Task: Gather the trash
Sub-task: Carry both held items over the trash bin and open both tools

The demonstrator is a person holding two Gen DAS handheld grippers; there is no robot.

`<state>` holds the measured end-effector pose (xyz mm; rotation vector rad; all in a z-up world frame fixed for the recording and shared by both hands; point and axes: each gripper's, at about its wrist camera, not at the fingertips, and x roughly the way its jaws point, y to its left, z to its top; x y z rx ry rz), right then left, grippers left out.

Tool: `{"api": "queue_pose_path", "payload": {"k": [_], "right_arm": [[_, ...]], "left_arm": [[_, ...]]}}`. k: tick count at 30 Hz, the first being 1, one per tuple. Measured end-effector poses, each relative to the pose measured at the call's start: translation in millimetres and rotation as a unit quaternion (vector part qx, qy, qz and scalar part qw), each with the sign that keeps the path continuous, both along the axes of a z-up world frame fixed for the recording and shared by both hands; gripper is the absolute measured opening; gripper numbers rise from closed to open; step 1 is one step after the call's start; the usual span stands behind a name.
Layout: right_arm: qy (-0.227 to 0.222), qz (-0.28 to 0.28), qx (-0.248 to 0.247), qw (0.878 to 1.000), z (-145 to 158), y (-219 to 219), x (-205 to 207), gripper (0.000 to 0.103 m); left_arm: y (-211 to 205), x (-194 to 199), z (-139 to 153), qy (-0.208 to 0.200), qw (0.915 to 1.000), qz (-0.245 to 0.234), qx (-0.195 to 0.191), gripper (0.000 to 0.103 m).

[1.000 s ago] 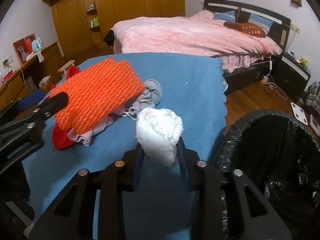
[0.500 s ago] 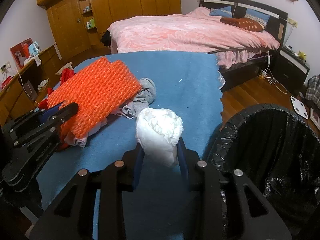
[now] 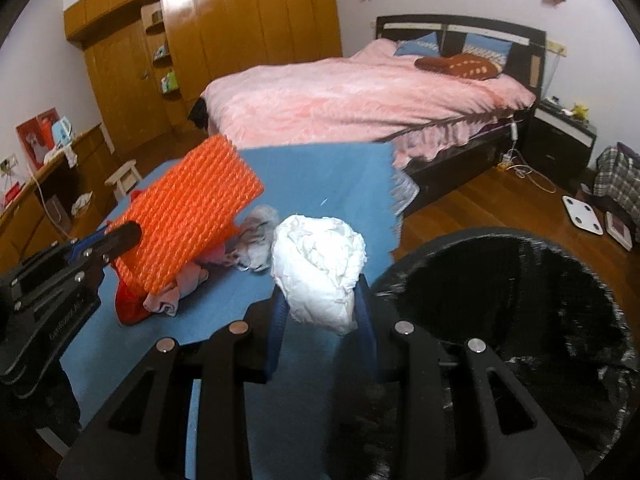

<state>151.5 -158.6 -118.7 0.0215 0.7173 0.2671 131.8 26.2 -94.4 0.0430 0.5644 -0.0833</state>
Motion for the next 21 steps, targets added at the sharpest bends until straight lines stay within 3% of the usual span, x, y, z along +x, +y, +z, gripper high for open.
{"api": "queue_pose_path", "payload": {"k": [6,17,21], "right_arm": [[-0.016,-0.041,-0.002,0.999,14,-43,-19,0.032],[-0.016,-0.143,-0.012,0.989,8,-136,-57,0.032],[-0.018,-0.174,-0.016,0.984,5,-159,-65,0.041]], "left_arm": [[-37,-6,8,0.001,0.9990,-0.045,-0.006,0.012],[-118,-11,11,0.014,0.9903,-0.136,-0.027,0.012],[-139,-8,10,0.025,0.9856,-0.163,-0.037,0.016]]}}
